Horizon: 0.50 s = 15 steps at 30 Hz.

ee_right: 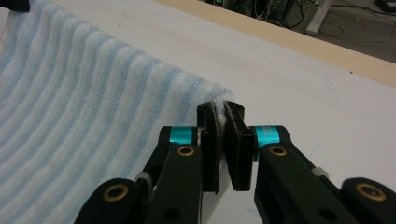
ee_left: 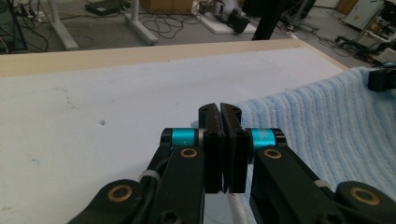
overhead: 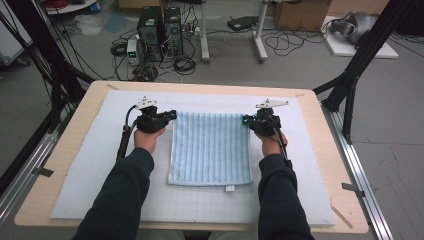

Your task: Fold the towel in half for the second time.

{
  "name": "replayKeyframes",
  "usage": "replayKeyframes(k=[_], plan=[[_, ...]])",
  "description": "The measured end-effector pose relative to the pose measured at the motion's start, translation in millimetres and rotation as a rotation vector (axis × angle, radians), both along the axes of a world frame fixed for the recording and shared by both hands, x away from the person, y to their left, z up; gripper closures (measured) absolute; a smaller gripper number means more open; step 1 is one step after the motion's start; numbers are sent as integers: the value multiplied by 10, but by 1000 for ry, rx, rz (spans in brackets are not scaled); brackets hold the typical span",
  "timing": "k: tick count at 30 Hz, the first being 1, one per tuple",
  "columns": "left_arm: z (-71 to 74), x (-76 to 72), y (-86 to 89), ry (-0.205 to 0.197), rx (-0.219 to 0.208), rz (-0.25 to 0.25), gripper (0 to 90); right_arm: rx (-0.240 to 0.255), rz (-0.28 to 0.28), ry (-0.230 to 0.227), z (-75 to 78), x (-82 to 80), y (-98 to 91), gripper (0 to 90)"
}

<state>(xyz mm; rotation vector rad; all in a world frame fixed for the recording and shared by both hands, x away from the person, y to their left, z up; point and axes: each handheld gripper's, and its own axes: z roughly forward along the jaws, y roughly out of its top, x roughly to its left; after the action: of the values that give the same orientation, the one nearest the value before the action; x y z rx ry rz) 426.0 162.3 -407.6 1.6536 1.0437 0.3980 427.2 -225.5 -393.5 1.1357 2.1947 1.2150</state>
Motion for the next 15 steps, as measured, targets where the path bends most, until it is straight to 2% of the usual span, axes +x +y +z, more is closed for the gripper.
replayKeyframes(k=[7, 11, 15], plan=[[8, -180, 26, 4, -35, -24, 876, 28, 14, -3, 21, -137, -46, 852], [37, -304, 38, -2, -26, -49, 876, 41, 26, -16, 46, -243, -58, 851], [53, -442, 50, -26, -25, -68, 875, 49, 43, -25, 31, -390, -70, 849]])
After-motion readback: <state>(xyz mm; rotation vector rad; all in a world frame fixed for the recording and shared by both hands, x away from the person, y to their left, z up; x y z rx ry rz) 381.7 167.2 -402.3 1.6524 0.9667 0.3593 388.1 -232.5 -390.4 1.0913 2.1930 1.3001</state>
